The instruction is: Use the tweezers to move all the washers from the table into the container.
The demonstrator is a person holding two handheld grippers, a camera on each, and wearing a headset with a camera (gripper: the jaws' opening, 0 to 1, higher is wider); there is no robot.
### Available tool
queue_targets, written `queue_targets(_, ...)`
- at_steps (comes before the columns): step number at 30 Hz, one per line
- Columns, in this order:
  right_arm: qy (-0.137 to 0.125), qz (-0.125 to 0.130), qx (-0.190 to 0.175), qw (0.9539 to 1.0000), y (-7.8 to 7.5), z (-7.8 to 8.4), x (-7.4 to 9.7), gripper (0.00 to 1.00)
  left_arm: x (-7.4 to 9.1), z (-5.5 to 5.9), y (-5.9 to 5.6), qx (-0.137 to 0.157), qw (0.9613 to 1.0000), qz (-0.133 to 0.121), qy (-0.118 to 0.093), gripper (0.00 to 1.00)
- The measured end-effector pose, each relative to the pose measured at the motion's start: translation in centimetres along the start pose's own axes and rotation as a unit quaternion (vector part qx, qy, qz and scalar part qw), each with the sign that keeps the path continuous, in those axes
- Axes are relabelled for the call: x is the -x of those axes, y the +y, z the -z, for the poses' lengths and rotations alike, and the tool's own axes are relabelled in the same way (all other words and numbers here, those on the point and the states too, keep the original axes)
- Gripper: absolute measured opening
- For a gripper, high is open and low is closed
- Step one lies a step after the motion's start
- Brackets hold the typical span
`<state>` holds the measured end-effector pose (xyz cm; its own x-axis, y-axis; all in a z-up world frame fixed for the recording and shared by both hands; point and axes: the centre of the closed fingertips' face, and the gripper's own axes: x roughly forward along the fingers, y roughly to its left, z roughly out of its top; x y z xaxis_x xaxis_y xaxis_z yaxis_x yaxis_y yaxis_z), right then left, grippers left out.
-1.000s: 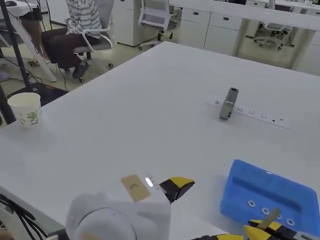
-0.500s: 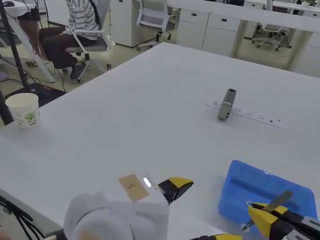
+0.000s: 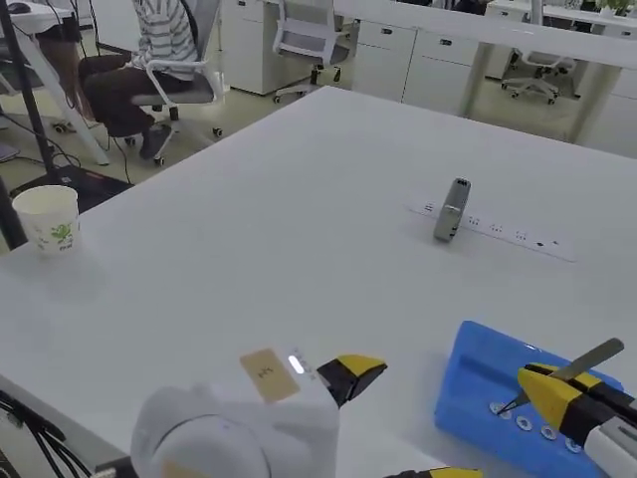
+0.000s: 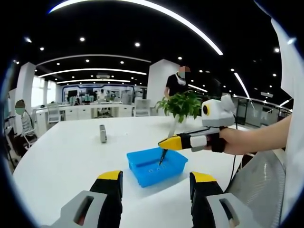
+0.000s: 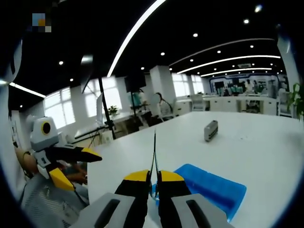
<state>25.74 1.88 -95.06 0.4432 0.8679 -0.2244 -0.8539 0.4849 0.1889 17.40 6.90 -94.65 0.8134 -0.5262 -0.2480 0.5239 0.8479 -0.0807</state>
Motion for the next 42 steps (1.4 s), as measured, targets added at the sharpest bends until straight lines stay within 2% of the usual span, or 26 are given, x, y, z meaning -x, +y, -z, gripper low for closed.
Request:
queue_targets(7,-0.011,0.007,-0.013,0.9998,-1.1,-0.5,-0.9,0.03,0.0,0.1,-0.1,0.0,1.0,0.002,0.002,0.56)
queue_targets(12,-0.005,0.01,-0.024,0.9996,-2.2,0.2,-1.9,0.03,0.0,0.1,-0.1,0.0,1.0,0.003,0.002,0.56)
queue_targets(21,0.02,0.015,-0.031,0.9992,-3.9,1.9,-3.7,0.03,-0.1,0.2,-0.2,0.003,1.0,0.006,0.005,0.55)
queue_targets(27,0.036,0.022,-0.023,0.9989,-4.8,2.8,-4.8,0.03,-0.1,0.3,-0.2,0.003,0.9999,0.008,0.007,0.55)
queue_targets(33,0.056,0.021,-0.015,0.9981,-4.9,3.9,-5.7,0.03,-0.1,0.3,-0.2,0.006,0.9999,0.008,0.006,0.55)
queue_targets(42,0.081,0.021,0.001,0.9965,-5.0,5.1,-5.9,0.03,0.0,0.3,-0.2,0.007,0.9999,0.007,0.008,0.55)
